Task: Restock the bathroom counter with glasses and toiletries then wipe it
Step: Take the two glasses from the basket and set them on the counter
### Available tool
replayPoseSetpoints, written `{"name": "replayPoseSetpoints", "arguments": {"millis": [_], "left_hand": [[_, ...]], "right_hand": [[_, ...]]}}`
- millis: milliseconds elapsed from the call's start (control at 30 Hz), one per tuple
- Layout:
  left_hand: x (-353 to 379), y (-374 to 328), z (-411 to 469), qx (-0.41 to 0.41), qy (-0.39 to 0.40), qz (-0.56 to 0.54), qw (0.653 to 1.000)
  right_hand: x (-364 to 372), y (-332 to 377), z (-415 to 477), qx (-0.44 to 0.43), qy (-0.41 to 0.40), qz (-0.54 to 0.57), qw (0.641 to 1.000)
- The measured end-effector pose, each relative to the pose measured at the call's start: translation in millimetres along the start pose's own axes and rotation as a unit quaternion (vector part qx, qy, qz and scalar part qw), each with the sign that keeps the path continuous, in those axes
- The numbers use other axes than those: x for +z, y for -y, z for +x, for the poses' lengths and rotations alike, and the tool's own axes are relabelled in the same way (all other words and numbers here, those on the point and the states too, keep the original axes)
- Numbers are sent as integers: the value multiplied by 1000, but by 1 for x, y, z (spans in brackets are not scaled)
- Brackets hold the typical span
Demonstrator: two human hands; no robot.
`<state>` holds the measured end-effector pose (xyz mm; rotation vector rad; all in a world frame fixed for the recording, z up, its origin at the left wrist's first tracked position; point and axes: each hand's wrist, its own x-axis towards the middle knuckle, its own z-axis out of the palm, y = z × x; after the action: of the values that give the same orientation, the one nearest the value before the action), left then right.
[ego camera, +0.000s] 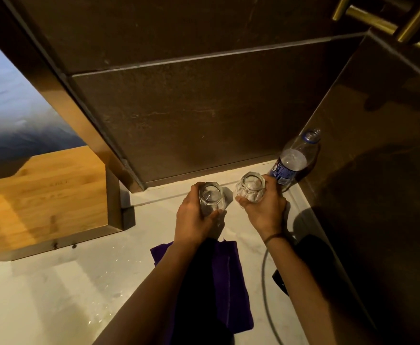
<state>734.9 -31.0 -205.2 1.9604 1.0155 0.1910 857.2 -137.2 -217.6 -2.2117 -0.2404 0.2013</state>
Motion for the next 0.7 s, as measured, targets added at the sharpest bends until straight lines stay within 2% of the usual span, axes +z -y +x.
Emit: {"name": "replayPoseSetpoints", "arguments": {"millis": [233,400,533,700], "left_hand": [[-12,-6,-13,41,-8,58,997],[-8,-12,6,43,48,121,991],[-22,-9,-2,20,83,129,988],[-61,17,-43,54,49,157,985]], "right_hand": [[-6,13,-22,16,1,-17,1000],[0,15,-16,61,29,-17,998],[-5,16,-32,50,33,-29,998],[-18,27,-89,35,42,-34,998]]}}
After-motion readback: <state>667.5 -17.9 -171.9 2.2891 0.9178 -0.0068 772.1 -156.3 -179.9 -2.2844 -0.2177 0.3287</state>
